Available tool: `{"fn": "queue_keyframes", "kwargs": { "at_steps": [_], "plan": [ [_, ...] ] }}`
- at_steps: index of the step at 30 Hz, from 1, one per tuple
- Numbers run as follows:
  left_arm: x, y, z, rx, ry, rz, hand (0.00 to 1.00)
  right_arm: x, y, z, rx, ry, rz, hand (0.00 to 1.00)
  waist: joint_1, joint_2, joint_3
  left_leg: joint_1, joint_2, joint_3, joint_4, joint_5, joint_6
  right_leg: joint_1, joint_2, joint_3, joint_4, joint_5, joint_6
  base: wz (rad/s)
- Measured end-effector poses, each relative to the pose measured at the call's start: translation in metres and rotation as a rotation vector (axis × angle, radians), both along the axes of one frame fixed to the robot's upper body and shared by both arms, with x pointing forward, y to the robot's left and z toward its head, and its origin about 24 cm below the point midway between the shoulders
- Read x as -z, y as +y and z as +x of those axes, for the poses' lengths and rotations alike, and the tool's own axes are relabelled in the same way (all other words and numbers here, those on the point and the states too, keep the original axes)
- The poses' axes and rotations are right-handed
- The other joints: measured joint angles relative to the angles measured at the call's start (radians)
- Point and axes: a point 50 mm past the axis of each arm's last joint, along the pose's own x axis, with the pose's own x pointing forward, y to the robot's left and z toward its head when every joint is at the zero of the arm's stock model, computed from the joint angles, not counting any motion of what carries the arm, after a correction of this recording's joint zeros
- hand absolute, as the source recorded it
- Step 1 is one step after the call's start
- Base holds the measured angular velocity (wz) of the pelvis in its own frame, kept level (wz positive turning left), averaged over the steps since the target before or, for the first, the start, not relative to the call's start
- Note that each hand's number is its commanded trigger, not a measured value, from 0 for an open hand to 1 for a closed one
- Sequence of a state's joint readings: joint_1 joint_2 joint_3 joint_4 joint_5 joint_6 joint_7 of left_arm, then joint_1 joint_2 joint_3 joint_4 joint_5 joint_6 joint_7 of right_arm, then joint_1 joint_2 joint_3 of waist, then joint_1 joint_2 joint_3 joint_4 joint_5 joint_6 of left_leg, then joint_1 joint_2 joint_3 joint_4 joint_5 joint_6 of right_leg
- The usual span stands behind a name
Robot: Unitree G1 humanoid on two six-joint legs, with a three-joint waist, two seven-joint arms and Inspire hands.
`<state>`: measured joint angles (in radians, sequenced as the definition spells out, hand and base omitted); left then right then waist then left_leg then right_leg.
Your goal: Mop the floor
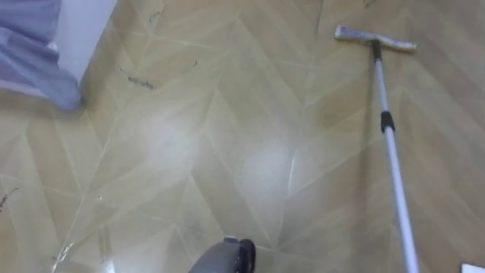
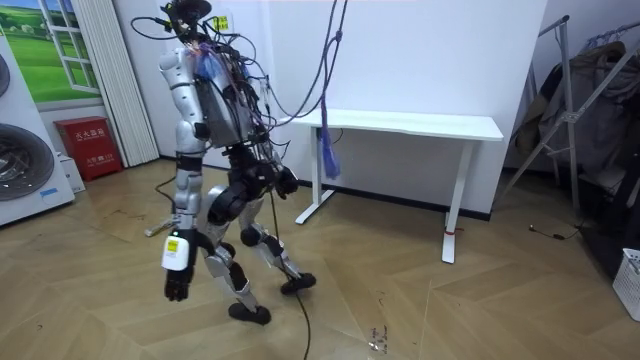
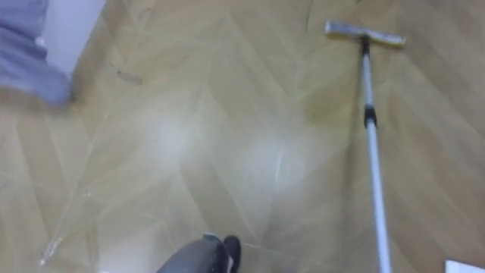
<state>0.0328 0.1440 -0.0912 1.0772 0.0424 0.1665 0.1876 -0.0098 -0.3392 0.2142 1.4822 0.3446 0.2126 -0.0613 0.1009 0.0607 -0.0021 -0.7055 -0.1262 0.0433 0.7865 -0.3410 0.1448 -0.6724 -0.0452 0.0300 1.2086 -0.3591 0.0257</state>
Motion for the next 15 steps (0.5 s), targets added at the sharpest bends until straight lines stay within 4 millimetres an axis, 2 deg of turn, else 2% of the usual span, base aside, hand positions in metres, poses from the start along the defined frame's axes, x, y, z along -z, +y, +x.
{"fn": "queue_keyframes", "kwargs": {
  "at_steps": [1, 2, 4, 5, 6, 7, 8, 9, 10, 11, 12, 13, 14, 15],
  "plan": [
    [-0.001, 0.000, 0.003, 0.003, -0.012, 0.001, 0.00, 0.002, 0.005, -0.014, 0.018, 0.029, 0.011, 1.00, -0.015, 0.011, 0.0051, 0.024, -0.012, -0.024, -0.014, 0.000, 0.000, -0.052, -0.001, 0.001, -0.010, -0.012, -0.002, -0.08],
    [-0.001, -0.001, 0.003, 0.004, -0.013, 0.000, 0.00, 0.003, 0.008, -0.020, 0.023, 0.041, 0.018, 1.00, -0.022, 0.017, 0.0073, 0.036, -0.013, -0.030, -0.018, 0.000, 0.000, -0.075, -0.001, -0.003, -0.034, -0.015, -0.002, -0.20],
    [0.000, -0.003, 0.002, 0.003, -0.011, -0.006, 0.00, 0.008, 0.021, -0.035, 0.029, 0.074, 0.050, 1.00, -0.045, 0.026, 0.0084, 0.084, -0.013, -0.051, -0.054, -0.009, -0.009, -0.134, -0.008, -0.010, -0.259, -0.006, -0.011, -0.22],
    [0.000, -0.003, 0.002, -0.001, -0.010, -0.007, 0.00, 0.009, 0.024, -0.036, 0.026, 0.079, 0.056, 1.00, -0.049, 0.026, 0.0080, 0.093, -0.012, -0.059, -0.058, -0.021, -0.013, -0.142, -0.010, -0.010, -0.331, 0.008, -0.013, -0.20],
    [0.000, -0.003, 0.001, -0.006, -0.010, -0.005, 0.00, 0.011, 0.029, -0.037, 0.024, 0.082, 0.065, 1.00, -0.050, 0.023, 0.0085, 0.112, -0.010, -0.069, -0.057, -0.062, -0.025, -0.149, -0.013, -0.011, -0.439, 0.054, -0.016, -0.12],
    [0.001, -0.005, -0.001, -0.011, 0.001, -0.007, 0.00, 0.012, 0.034, -0.039, 0.026, 0.089, 0.071, 1.00, -0.049, 0.019, 0.0107, 0.127, -0.009, -0.072, -0.027, -0.095, -0.035, -0.141, -0.022, -0.032, -0.441, 0.112, -0.020, -0.11],
    [0.002, -0.006, -0.003, -0.012, 0.009, -0.008, 0.00, 0.013, 0.035, -0.038, 0.025, 0.087, 0.073, 1.00, -0.047, 0.017, 0.0128, 0.137, -0.005, -0.073, -0.013, -0.106, -0.044, -0.132, -0.026, -0.042, -0.428, 0.113, -0.036, -0.05],
    [0.003, -0.007, -0.006, -0.016, 0.025, -0.009, 0.00, 0.014, 0.037, -0.032, 0.023, 0.076, 0.077, 1.00, -0.046, 0.012, 0.0169, 0.148, 0.000, -0.077, 0.014, -0.116, -0.058, -0.115, -0.023, -0.049, -0.403, 0.096, -0.051, 0.00],
    [0.003, -0.007, -0.006, -0.019, 0.030, -0.009, 0.00, 0.014, 0.037, -0.029, 0.027, 0.072, 0.077, 1.00, -0.047, 0.010, 0.0185, 0.149, 0.004, -0.076, 0.037, -0.120, -0.066, -0.108, -0.022, -0.056, -0.388, 0.079, -0.055, 0.15],
    [0.003, -0.007, -0.006, -0.021, 0.033, -0.005, 0.00, 0.014, 0.036, -0.017, 0.031, 0.061, 0.074, 1.00, -0.046, 0.006, 0.0205, 0.141, 0.015, -0.070, 0.103, -0.126, -0.081, -0.096, -0.021, -0.066, -0.354, 0.037, -0.072, 0.25],
    [0.003, -0.005, -0.007, -0.023, 0.035, 0.004, 0.00, 0.012, 0.034, -0.003, 0.031, 0.042, 0.065, 1.00, -0.039, 0.003, 0.0196, 0.114, 0.027, -0.067, 0.194, -0.118, -0.097, -0.090, -0.018, -0.076, -0.314, 0.001, -0.082, 0.21],
    [0.003, -0.005, -0.008, -0.023, 0.044, 0.012, 0.00, 0.009, 0.028, 0.017, 0.018, 0.014, 0.048, 1.00, -0.028, -0.004, 0.0224, 0.078, 0.044, -0.047, 0.300, -0.096, -0.133, -0.091, -0.011, -0.077, -0.270, -0.037, -0.089, 0.04],
    [0.003, -0.005, -0.009, -0.021, 0.048, 0.016, 0.00, 0.006, 0.024, 0.029, 0.011, -0.004, 0.036, 1.00, -0.019, -0.005, 0.0231, 0.055, 0.059, -0.036, 0.355, -0.077, -0.153, -0.091, -0.004, -0.075, -0.250, -0.053, -0.093, -0.09],
    [0.003, -0.006, -0.010, -0.019, 0.054, 0.019, 0.00, -0.001, 0.016, 0.056, -0.011, -0.059, 0.008, 1.00, -0.008, -0.013, 0.0273, 0.009, 0.074, -0.017, 0.450, -0.018, -0.171, -0.091, 0.005, -0.069, -0.221, -0.079, -0.098, -0.06]
  ]
}}
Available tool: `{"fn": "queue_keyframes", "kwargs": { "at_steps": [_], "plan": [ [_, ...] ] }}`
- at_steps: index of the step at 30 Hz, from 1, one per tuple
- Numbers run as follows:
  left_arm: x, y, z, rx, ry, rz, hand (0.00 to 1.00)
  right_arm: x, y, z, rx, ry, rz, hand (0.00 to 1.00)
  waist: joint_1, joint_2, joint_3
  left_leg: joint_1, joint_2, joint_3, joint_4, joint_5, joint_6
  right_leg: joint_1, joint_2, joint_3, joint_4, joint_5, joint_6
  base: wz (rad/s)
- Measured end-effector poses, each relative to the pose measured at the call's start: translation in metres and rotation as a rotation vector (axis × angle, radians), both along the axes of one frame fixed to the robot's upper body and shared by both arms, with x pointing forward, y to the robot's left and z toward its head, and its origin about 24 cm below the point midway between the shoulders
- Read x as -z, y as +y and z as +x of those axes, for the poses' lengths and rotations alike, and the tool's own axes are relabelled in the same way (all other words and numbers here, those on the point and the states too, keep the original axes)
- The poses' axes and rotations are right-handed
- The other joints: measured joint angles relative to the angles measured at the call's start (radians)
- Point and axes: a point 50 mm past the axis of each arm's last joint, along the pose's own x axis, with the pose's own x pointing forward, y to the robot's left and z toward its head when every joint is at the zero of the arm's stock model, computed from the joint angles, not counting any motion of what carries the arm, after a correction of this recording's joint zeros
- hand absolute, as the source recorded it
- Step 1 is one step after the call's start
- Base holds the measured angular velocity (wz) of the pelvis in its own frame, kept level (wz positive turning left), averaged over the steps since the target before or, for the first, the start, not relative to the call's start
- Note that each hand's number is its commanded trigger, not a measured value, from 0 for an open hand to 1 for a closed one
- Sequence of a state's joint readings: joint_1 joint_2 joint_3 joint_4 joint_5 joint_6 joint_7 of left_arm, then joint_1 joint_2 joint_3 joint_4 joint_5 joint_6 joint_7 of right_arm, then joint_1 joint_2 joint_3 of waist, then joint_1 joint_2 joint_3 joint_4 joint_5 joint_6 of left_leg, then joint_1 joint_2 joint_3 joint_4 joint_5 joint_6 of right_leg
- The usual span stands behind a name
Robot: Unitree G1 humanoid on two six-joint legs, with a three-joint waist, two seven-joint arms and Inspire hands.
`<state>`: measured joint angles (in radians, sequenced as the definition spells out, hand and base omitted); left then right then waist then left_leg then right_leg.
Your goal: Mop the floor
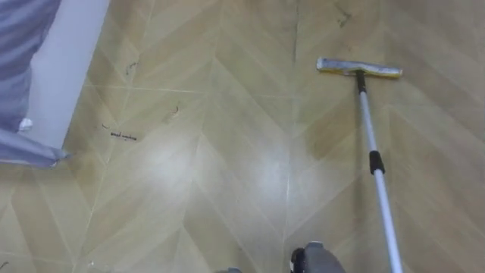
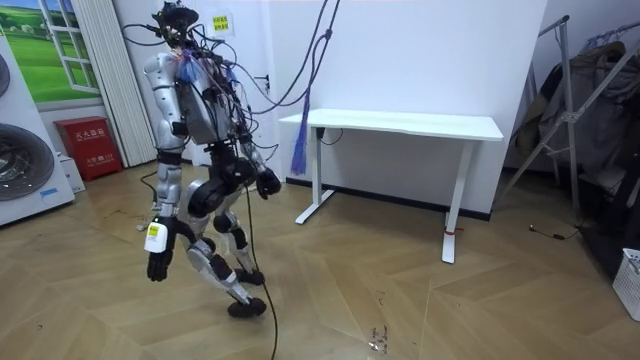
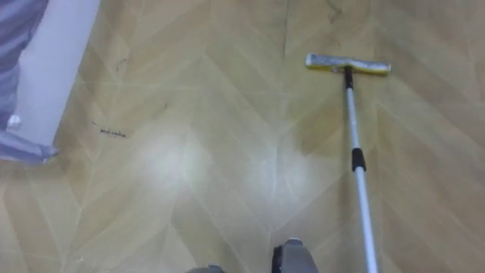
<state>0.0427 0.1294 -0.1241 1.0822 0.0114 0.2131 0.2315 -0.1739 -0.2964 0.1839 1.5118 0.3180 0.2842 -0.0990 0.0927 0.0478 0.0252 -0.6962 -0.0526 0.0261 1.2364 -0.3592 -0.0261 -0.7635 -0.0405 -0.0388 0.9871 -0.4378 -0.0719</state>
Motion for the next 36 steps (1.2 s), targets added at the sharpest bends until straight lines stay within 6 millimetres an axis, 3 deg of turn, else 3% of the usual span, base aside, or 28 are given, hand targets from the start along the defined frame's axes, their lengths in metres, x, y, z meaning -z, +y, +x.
{"fn": "queue_keyframes", "kwargs": {
  "at_steps": [1, 3, 5, 6, 7, 8, 10, 11, 12, 13, 14, 15, 16, 18, 20, 21, 22, 23, 24, 26, 27, 28, 30, 32, 33, 34, 35, 36],
  "plan": [
    [0.000, 0.001, 0.000, 0.002, 0.000, 0.004, 0.00, -0.009, -0.005, 0.032, -0.025, -0.073, -0.019, 1.00, 0.002, -0.013, 0.0062, -0.049, 0.007, 0.007, 0.045, 0.027, 0.000, 0.000, 0.008, 0.014, 0.018, -0.018, 0.001, 0.00],
    [-0.003, 0.003, 0.006, 0.002, -0.025, 0.007, 0.00, -0.023, -0.010, 0.073, -0.067, -0.183, -0.041, 1.00, 0.026, -0.040, 0.0139, -0.136, 0.016, 0.009, -0.018, 0.009, 0.026, 0.001, 0.010, 0.015, 0.019, -0.028, -0.005, -0.04],
    [-0.005, 0.007, 0.010, 0.004, -0.050, 0.015, 0.00, -0.032, -0.010, 0.098, -0.080, -0.280, -0.034, 1.00, 0.052, -0.052, 0.0073, -0.183, 0.024, 0.011, -0.220, 0.015, 0.024, 0.031, 0.017, 0.010, -0.010, -0.028, 0.003, -0.05],
    [-0.005, 0.009, 0.009, 0.003, -0.045, 0.018, 0.00, -0.036, -0.008, 0.108, -0.082, -0.317, -0.014, 1.00, 0.055, -0.058, 0.0081, -0.183, 0.023, 0.001, -0.370, 0.038, 0.019, 0.070, 0.016, -0.001, -0.035, -0.038, 0.008, 0.07],
    [-0.006, 0.011, 0.008, 0.004, -0.043, 0.020, 0.00, -0.036, -0.007, 0.109, -0.083, -0.323, -0.002, 1.00, 0.056, -0.061, 0.0071, -0.180, 0.024, -0.002, -0.411, 0.084, 0.034, 0.093, 0.011, -0.007, -0.045, -0.047, 0.010, 0.13],
    [-0.006, 0.013, 0.006, 0.007, -0.041, 0.021, 0.00, -0.034, -0.006, 0.105, -0.078, -0.317, 0.022, 1.00, 0.053, -0.067, 0.0007, -0.154, 0.020, 0.005, -0.442, 0.134, 0.062, 0.131, 0.003, -0.014, -0.068, -0.064, 0.024, 0.30],
    [-0.007, 0.010, 0.015, 0.019, -0.056, -0.003, 0.00, -0.025, -0.011, 0.080, -0.039, -0.269, 0.044, 1.00, 0.044, -0.064, 0.0013, -0.113, 0.016, 0.035, -0.438, 0.115, 0.109, 0.196, -0.023, -0.031, -0.103, -0.086, 0.055, 0.39],
    [-0.008, 0.010, 0.020, 0.023, -0.065, -0.007, 0.00, -0.022, -0.012, 0.072, -0.034, -0.250, 0.046, 1.00, 0.044, -0.065, 0.0010, -0.103, 0.006, 0.036, -0.435, 0.106, 0.121, 0.201, -0.030, -0.030, -0.092, -0.085, 0.056, 0.23],
    [-0.009, 0.008, 0.025, 0.027, -0.077, -0.012, 0.00, -0.017, -0.015, 0.051, -0.015, -0.207, 0.041, 1.00, 0.042, -0.059, 0.0006, -0.081, -0.011, 0.043, -0.426, 0.079, 0.137, 0.199, -0.038, -0.019, -0.042, -0.070, 0.074, 0.15],
    [-0.010, 0.005, 0.031, 0.030, -0.102, -0.021, 0.00, -0.013, -0.020, 0.030, 0.000, -0.158, 0.028, 1.00, 0.036, -0.044, -0.0024, -0.064, -0.027, 0.045, -0.420, 0.051, 0.151, 0.182, -0.052, -0.005, 0.028, -0.032, 0.100, 0.17],
    [-0.011, 0.004, 0.034, 0.031, -0.116, -0.025, 0.00, -0.011, -0.021, 0.019, 0.009, -0.130, 0.020, 1.00, 0.029, -0.037, -0.0034, -0.052, -0.036, 0.045, -0.422, 0.041, 0.158, 0.168, -0.057, 0.004, 0.066, -0.007, 0.105, 0.28],
    [-0.011, 0.001, 0.038, 0.029, -0.139, -0.033, 0.00, -0.007, -0.023, -0.006, 0.027, -0.073, 0.010, 1.00, 0.007, -0.014, -0.0097, -0.034, -0.057, 0.030, -0.430, 0.025, 0.168, 0.143, -0.063, 0.016, 0.122, 0.027, 0.108, 0.33],
    [-0.013, -0.001, 0.042, 0.032, -0.162, -0.039, 0.00, -0.003, -0.020, -0.026, 0.039, -0.026, 0.006, 1.00, -0.009, 0.006, -0.0126, -0.016, -0.069, 0.022, -0.444, 0.015, 0.175, 0.102, -0.063, 0.031, 0.143, 0.027, 0.108, 0.29],
    [-0.013, -0.005, 0.044, 0.031, -0.176, -0.050, 0.00, 0.001, -0.014, -0.047, 0.050, 0.020, 0.010, 1.00, -0.029, 0.030, -0.0124, 0.016, -0.069, 0.022, -0.482, 0.012, 0.179, 0.028, -0.052, 0.039, 0.095, 0.027, 0.107, -0.02],
    [-0.012, -0.005, 0.041, 0.028, -0.169, -0.051, 0.00, 0.006, -0.003, -0.063, 0.062, 0.046, 0.035, 1.00, -0.041, 0.037, -0.0186, 0.057, -0.069, 0.021, -0.535, 0.012, 0.178, -0.016, -0.047, 0.036, -0.062, 0.043, 0.100, -0.12],
    [-0.011, -0.004, 0.038, 0.020, -0.161, -0.051, 0.00, 0.009, 0.003, -0.071, 0.075, 0.062, 0.052, 1.00, -0.050, 0.034, -0.0182, 0.087, -0.069, 0.022, -0.561, 0.007, 0.170, -0.026, -0.046, 0.034, -0.176, 0.084, 0.087, -0.08],
    [-0.009, -0.003, 0.030, 0.001, -0.142, -0.054, 0.00, 0.010, 0.007, -0.078, 0.085, 0.075, 0.066, 1.00, -0.065, 0.030, -0.0171, 0.122, -0.068, 0.023, -0.581, -0.004, 0.161, -0.023, -0.045, 0.033, -0.261, 0.153, 0.074, -0.07],
    [-0.008, -0.003, 0.025, -0.013, -0.129, -0.058, 0.00, 0.011, 0.009, -0.081, 0.087, 0.086, 0.071, 1.00, -0.065, 0.023, -0.0144, 0.138, -0.067, 0.022, -0.587, -0.010, 0.155, -0.021, -0.043, 0.032, -0.276, 0.181, 0.071, -0.12],
    [-0.005, -0.002, 0.016, -0.034, -0.104, -0.062, 0.00, 0.011, 0.011, -0.087, 0.092, 0.109, 0.079, 1.00, -0.063, 0.019, -0.0237, 0.157, -0.061, 0.021, -0.582, -0.029, 0.141, -0.002, -0.035, 0.023, -0.276, 0.204, 0.057, -0.17],
    [-0.003, -0.002, 0.009, -0.064, -0.075, -0.067, 0.00, 0.013, 0.017, -0.089, 0.094, 0.120, 0.092, 1.00, -0.064, 0.020, -0.0229, 0.167, -0.043, 0.012, -0.536, -0.052, 0.114, 0.018, -0.022, 0.003, -0.249, 0.187, 0.040, -0.02],
    [-0.002, 0.000, 0.004, -0.072, -0.055, -0.059, 0.00, 0.014, 0.020, -0.086, 0.098, 0.115, 0.102, 1.00, -0.063, 0.008, -0.0147, 0.163, -0.035, 0.011, -0.482, -0.058, 0.103, 0.029, -0.020, -0.005, -0.220, 0.154, 0.024, 0.12],
    [-0.001, 0.001, 0.002, -0.075, -0.046, -0.053, 0.00, 0.014, 0.021, -0.084, 0.097, 0.114, 0.104, 1.00, -0.062, 0.003, -0.0136, 0.156, -0.029, 0.013, -0.448, -0.060, 0.098, 0.034, -0.017, -0.009, -0.203, 0.133, 0.015, 0.13],
    [0.001, 0.002, -0.012, -0.080, -0.001, -0.037, 0.00, 0.013, 0.018, -0.060, 0.073, 0.088, 0.085, 1.00, -0.056, -0.007, -0.0104, 0.113, -0.005, 0.010, -0.288, -0.056, 0.085, 0.054, 0.006, -0.015, -0.146, 0.067, -0.011, -0.02],
    [0.003, 0.003, -0.021, -0.086, 0.030, -0.026, 0.00, 0.009, 0.013, -0.029, 0.039, 0.042, 0.062, 1.00, -0.053, -0.021, -0.0033, 0.071, 0.009, -0.001, -0.175, -0.018, 0.027, 0.066, 0.027, -0.009, -0.121, 0.038, -0.023, -0.05],
    [0.002, 0.003, -0.023, -0.086, 0.032, -0.024, 0.00, 0.005, 0.009, -0.006, 0.019, -0.004, 0.050, 1.00, -0.045, -0.033, -0.0029, 0.037, 0.008, 0.002, -0.161, -0.020, 0.019, 0.066, 0.034, 0.005, -0.111, 0.024, -0.024, -0.07],
    [0.002, 0.003, -0.020, -0.084, 0.024, -0.025, 0.00, -0.002, 0.004, 0.020, 0.003, -0.065, 0.033, 1.00, -0.025, -0.044, 0.0030, -0.014, 0.008, 0.006, -0.199, -0.022, 0.023, 0.069, 0.040, 0.011, -0.115, 0.021, -0.027, -0.15],
    [0.001, 0.004, -0.019, -0.083, 0.019, -0.024, 0.00, -0.005, 0.003, 0.033, -0.006, -0.097, 0.025, 1.00, -0.012, -0.050, 0.0069, -0.040, 0.008, 0.004, -0.232, -0.022, 0.023, 0.074, 0.043, 0.013, -0.119, 0.021, -0.028, -0.29],
    [0.001, 0.005, -0.019, -0.083, 0.015, -0.020, 0.00, -0.011, 0.003, 0.055, -0.024, -0.156, 0.022, 1.00, 0.006, -0.060, 0.0124, -0.079, 0.006, 0.005, -0.323, -0.014, 0.018, 0.093, 0.046, 0.013, -0.127, 0.020, -0.028, -0.27]
  ]
}}
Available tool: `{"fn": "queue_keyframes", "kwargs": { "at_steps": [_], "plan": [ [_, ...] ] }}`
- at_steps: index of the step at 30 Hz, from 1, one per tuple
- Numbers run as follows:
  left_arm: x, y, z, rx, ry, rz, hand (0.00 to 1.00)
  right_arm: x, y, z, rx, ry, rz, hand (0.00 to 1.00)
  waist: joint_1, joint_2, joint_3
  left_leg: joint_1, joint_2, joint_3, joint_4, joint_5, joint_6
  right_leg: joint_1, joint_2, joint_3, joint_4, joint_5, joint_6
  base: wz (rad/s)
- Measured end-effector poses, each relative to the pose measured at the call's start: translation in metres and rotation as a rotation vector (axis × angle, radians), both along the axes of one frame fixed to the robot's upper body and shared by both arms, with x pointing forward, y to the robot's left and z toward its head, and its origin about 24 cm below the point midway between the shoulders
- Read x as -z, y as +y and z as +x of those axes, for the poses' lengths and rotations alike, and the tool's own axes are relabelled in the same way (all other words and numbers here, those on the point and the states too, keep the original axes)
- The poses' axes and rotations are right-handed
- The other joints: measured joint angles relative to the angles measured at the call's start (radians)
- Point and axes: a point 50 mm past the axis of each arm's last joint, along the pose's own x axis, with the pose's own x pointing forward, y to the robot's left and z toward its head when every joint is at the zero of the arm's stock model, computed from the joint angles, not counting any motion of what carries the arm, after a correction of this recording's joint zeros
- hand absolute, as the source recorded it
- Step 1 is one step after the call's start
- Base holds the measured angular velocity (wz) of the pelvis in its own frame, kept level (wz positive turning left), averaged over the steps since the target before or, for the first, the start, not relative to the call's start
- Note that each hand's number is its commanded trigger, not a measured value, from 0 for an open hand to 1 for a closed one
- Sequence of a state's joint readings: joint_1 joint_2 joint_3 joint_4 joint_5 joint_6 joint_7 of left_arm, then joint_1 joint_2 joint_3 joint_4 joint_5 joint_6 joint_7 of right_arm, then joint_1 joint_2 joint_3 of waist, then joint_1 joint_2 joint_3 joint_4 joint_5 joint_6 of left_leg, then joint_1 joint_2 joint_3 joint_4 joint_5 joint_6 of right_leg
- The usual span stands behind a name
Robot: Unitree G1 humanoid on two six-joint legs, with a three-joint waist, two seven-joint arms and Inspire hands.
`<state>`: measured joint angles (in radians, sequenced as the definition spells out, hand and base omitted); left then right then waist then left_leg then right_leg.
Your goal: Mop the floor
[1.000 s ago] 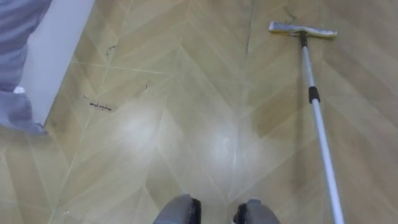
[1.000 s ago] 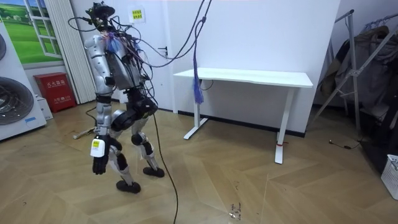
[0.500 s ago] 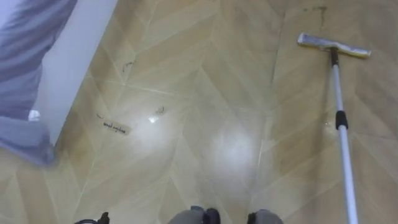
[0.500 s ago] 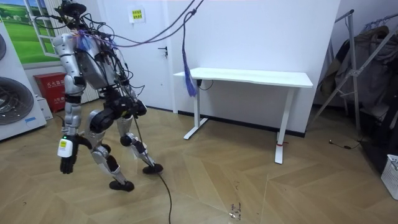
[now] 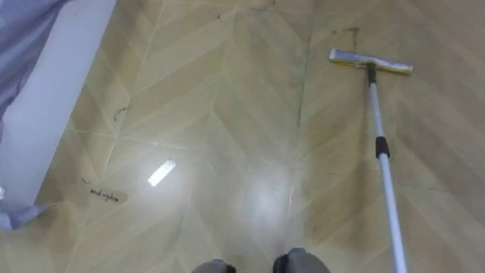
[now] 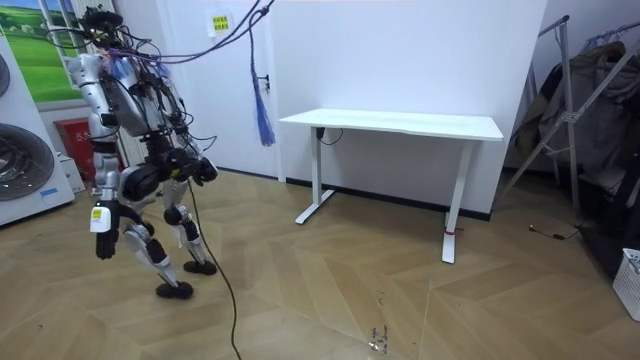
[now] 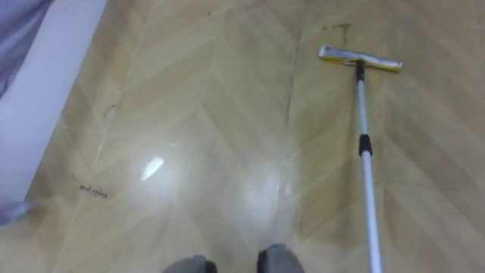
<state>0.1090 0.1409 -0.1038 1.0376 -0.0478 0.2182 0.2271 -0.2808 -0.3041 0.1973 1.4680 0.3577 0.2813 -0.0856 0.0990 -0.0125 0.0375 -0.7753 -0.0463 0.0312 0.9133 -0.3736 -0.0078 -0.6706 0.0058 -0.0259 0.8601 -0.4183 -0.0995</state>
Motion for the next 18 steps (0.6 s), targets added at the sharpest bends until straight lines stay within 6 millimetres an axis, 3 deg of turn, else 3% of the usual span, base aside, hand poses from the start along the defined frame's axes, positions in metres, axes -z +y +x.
{"fn": "queue_keyframes", "kwargs": {
  "at_steps": [1, 3, 4, 5, 6, 7, 8, 9, 10, 11, 13, 14, 16, 17, 18],
  "plan": [
    [0.000, 0.001, 0.000, 0.000, 0.000, 0.001, 0.00, -0.002, 0.000, 0.006, -0.007, -0.019, 0.001, 1.00, 0.011, -0.002, 0.0009, -0.014, 0.000, -0.002, -0.055, 0.011, 0.000, 0.012, 0.003, -0.001, -0.005, -0.004, -0.002, -0.28],
    [0.000, 0.002, 0.000, -0.001, -0.002, 0.003, 0.00, -0.008, 0.005, 0.031, -0.027, -0.107, 0.021, 1.00, 0.030, -0.010, -0.0034, -0.030, -0.005, -0.010, -0.181, 0.130, 0.033, 0.079, 0.010, -0.002, -0.022, -0.045, 0.007, -0.02],
    [-0.001, 0.002, 0.002, 0.002, -0.009, 0.002, 0.00, -0.009, 0.005, 0.033, -0.033, -0.123, 0.029, 1.00, 0.027, -0.009, -0.0117, -0.008, -0.006, -0.003, -0.185, 0.148, 0.052, 0.106, 0.008, -0.003, -0.032, -0.064, 0.021, 0.23],
    [-0.001, 0.002, 0.003, 0.003, -0.010, 0.002, 0.00, -0.009, 0.005, 0.033, -0.033, -0.126, 0.032, 1.00, 0.025, -0.014, -0.0106, 0.002, -0.008, 0.006, -0.185, 0.151, 0.062, 0.118, 0.003, -0.004, -0.034, -0.071, 0.027, 0.29],
    [-0.002, 0.001, 0.009, 0.010, -0.025, -0.004, 0.00, -0.007, 0.002, 0.027, -0.030, -0.116, 0.030, 1.00, 0.023, -0.018, -0.0118, 0.009, -0.008, 0.019, -0.174, 0.147, 0.091, 0.131, -0.007, -0.007, -0.030, -0.079, 0.034, 0.22],
    [-0.002, 0.000, 0.013, 0.015, -0.033, -0.013, 0.00, -0.006, 0.000, 0.022, -0.030, -0.107, 0.029, 1.00, 0.021, -0.019, -0.0121, 0.012, -0.013, 0.020, -0.165, 0.136, 0.100, 0.131, -0.012, -0.007, -0.011, -0.079, 0.034, 0.24],
    [-0.003, -0.002, 0.019, 0.023, -0.048, -0.025, 0.00, -0.004, -0.008, 0.007, -0.027, -0.070, 0.018, 1.00, 0.017, -0.019, -0.0122, 0.026, -0.028, 0.022, -0.147, 0.107, 0.112, 0.115, -0.028, -0.008, 0.058, -0.066, 0.058, 0.24],
    [-0.004, -0.003, 0.023, 0.040, -0.073, -0.029, 0.00, -0.001, -0.017, -0.016, -0.031, -0.010, -0.011, 1.00, 0.015, -0.013, -0.0143, 0.045, -0.044, 0.021, -0.133, 0.075, 0.123, 0.088, -0.043, -0.006, 0.153, -0.031, 0.096, 0.24],
    [-0.004, -0.004, 0.024, 0.048, -0.085, -0.030, 0.00, 0.001, -0.025, -0.040, -0.026, 0.056, -0.042, 1.00, 0.015, 0.007, -0.0189, 0.062, -0.050, 0.011, -0.121, 0.042, 0.131, 0.056, -0.038, 0.000, 0.232, 0.011, 0.115, 0.13],
    [-0.004, -0.004, 0.025, 0.051, -0.086, -0.030, 0.00, 0.002, -0.027, -0.050, -0.029, 0.085, -0.053, 1.00, 0.015, 0.021, -0.0205, 0.067, -0.050, 0.003, -0.116, 0.029, 0.131, 0.039, -0.035, 0.004, 0.252, 0.019, 0.117, 0.03],
    [-0.004, -0.004, 0.024, 0.066, -0.080, -0.022, 0.00, 0.007, -0.025, -0.078, -0.035, 0.164, -0.079, 1.00, -0.003, 0.060, -0.0149, 0.097, -0.050, -0.010, -0.120, 0.003, 0.135, -0.072, -0.038, 0.013, 0.251, 0.013, 0.111, 0.02],
    [-0.004, -0.004, 0.023, 0.065, -0.076, -0.023, 0.00, 0.009, -0.022, -0.085, -0.032, 0.178, -0.074, 1.00, -0.009, 0.067, -0.0162, 0.105, -0.050, -0.012, -0.122, 0.000, 0.135, -0.096, -0.042, 0.016, 0.219, 0.015, 0.110, 0.06],
    [-0.004, -0.005, 0.022, 0.062, -0.073, -0.024, 0.00, 0.014, -0.014, -0.100, -0.023, 0.205, -0.056, 1.00, -0.018, 0.076, -0.0209, 0.130, -0.053, -0.015, -0.129, -0.011, 0.131, -0.138, -0.063, 0.022, 0.043, 0.043, 0.104, 0.00],
    [-0.005, -0.004, 0.020, 0.059, -0.076, -0.023, 0.00, 0.016, -0.010, -0.108, -0.019, 0.213, -0.047, 1.00, -0.022, 0.080, -0.0240, 0.152, -0.052, -0.018, -0.131, -0.048, 0.117, -0.151, -0.071, 0.022, -0.060, 0.104, 0.102, 0.00],
    [-0.004, -0.006, 0.016, 0.055, -0.074, -0.028, 0.00, 0.017, -0.007, -0.119, -0.016, 0.232, -0.039, 1.00, -0.032, 0.075, -0.0265, 0.162, -0.049, -0.021, -0.109, -0.074, 0.105, -0.145, -0.075, 0.013, -0.063, 0.161, 0.101, -0.06]
  ]
}}
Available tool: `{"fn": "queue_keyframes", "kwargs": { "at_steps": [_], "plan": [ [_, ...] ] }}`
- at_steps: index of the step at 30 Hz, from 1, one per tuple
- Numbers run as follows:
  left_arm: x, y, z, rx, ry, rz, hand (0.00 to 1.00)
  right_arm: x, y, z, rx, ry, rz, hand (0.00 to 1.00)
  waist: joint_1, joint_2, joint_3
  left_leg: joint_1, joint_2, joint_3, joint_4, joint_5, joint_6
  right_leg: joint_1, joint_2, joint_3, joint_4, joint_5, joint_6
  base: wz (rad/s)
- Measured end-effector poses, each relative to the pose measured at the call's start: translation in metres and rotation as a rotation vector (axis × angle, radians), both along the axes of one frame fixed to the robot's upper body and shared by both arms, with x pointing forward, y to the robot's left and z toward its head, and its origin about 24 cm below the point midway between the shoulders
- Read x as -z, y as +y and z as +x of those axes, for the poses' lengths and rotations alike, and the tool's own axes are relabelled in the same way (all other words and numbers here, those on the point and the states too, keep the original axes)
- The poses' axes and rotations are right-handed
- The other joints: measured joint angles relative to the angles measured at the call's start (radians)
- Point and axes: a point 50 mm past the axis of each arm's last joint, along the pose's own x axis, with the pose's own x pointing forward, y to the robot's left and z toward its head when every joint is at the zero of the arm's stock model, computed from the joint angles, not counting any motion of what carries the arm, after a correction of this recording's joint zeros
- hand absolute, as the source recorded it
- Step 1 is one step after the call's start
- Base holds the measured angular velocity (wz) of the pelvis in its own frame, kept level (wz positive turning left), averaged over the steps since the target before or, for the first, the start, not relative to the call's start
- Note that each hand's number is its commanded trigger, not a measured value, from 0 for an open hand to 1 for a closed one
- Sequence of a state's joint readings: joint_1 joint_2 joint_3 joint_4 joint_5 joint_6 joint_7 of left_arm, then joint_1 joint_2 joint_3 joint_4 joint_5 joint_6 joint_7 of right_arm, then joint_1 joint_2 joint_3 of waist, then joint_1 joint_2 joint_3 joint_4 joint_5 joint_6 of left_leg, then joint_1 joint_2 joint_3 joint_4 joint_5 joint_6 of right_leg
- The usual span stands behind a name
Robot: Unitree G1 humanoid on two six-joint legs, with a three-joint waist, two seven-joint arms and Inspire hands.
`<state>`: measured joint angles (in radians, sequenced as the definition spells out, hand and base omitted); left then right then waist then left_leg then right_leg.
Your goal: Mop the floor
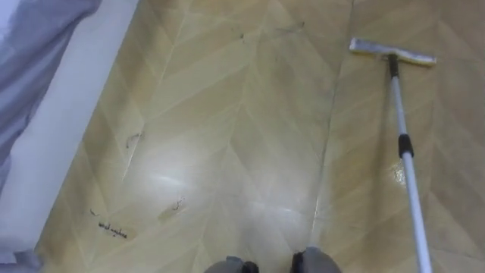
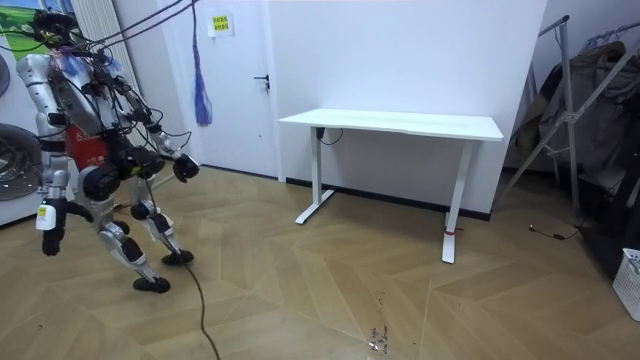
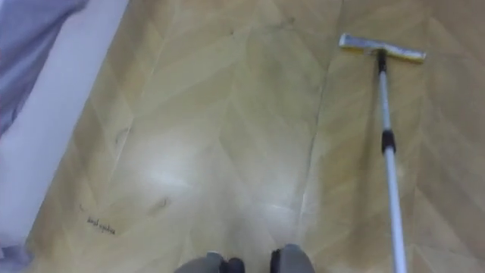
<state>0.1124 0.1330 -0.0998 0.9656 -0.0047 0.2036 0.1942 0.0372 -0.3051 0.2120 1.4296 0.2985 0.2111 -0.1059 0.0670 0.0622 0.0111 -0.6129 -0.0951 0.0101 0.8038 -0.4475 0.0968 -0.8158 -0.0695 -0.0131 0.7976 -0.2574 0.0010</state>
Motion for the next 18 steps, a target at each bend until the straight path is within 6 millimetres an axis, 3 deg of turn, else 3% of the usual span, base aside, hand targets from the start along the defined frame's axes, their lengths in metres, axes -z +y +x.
{"fn": "queue_keyframes", "kwargs": {
  "at_steps": [1, 2, 4, 8, 11, 14, 16, 18],
  "plan": [
    [0.001, -0.001, -0.004, -0.004, 0.008, -0.005, 0.00, 0.000, 0.001, -0.003, 0.000, 0.007, 0.001, 1.00, 0.001, 0.011, -0.0098, 0.006, 0.006, -0.008, 0.006, -0.011, -0.012, 0.007, 0.008, -0.010, 0.002, 0.002, -0.015, -0.12],
    [0.002, -0.003, -0.007, -0.009, 0.020, -0.011, 0.00, 0.001, 0.003, -0.004, -0.012, 0.011, 0.008, 1.00, -0.001, 0.017, -0.0104, 0.030, 0.018, -0.015, 0.011, -0.024, -0.029, 0.032, 0.017, -0.031, 0.005, -0.007, -0.030, -0.16],
    [0.003, -0.003, -0.011, -0.015, 0.050, -0.008, 0.00, 0.004, 0.011, -0.004, -0.022, 0.015, 0.031, 1.00, -0.015, 0.007, -0.0025, 0.082, 0.034, -0.018, 0.025, -0.035, -0.050, 0.086, 0.028, -0.044, 0.022, -0.048, -0.054, 0.01],
    [0.004, -0.004, -0.007, -0.034, 0.047, -0.022, 0.00, 0.005, 0.015, 0.016, -0.037, -0.012, 0.042, 1.00, -0.015, -0.027, 0.0048, 0.089, 0.050, -0.027, 0.112, -0.035, -0.056, 0.111, 0.040, -0.047, 0.079, -0.113, -0.093, 0.00],
    [0.003, -0.004, -0.005, -0.049, 0.039, -0.029, 0.00, -0.002, 0.009, 0.060, -0.058, -0.088, 0.025, 1.00, -0.007, -0.048, 0.0131, 0.080, 0.063, -0.023, 0.135, -0.017, -0.091, 0.116, 0.049, -0.045, 0.085, -0.123, -0.108, -0.01],
    [0.002, -0.001, -0.004, -0.046, 0.034, -0.004, 0.00, -0.016, 0.005, 0.115, -0.084, -0.210, 0.013, 1.00, 0.010, -0.068, 0.0226, 0.083, 0.072, -0.018, 0.094, -0.007, -0.107, 0.117, 0.066, -0.042, 0.050, -0.095, -0.112, -0.04],
    [0.000, 0.004, 0.005, -0.040, 0.013, 0.010, 0.00, -0.031, 0.003, 0.155, -0.097, -0.325, 0.018, 1.00, 0.019, -0.079, 0.0284, 0.074, 0.082, -0.014, 0.004, -0.005, -0.121, 0.125, 0.075, -0.039, -0.004, -0.067, -0.109, 0.19],
    [-0.001, 0.006, 0.008, -0.038, -0.005, 0.016, 0.00, -0.041, 0.003, 0.175, -0.098, -0.382, 0.023, 1.00, 0.030, -0.094, 0.0378, 0.051, 0.083, -0.013, -0.084, 0.015, -0.139, 0.147, 0.076, -0.043, -0.044, -0.048, -0.109, 0.04]
  ]
}}
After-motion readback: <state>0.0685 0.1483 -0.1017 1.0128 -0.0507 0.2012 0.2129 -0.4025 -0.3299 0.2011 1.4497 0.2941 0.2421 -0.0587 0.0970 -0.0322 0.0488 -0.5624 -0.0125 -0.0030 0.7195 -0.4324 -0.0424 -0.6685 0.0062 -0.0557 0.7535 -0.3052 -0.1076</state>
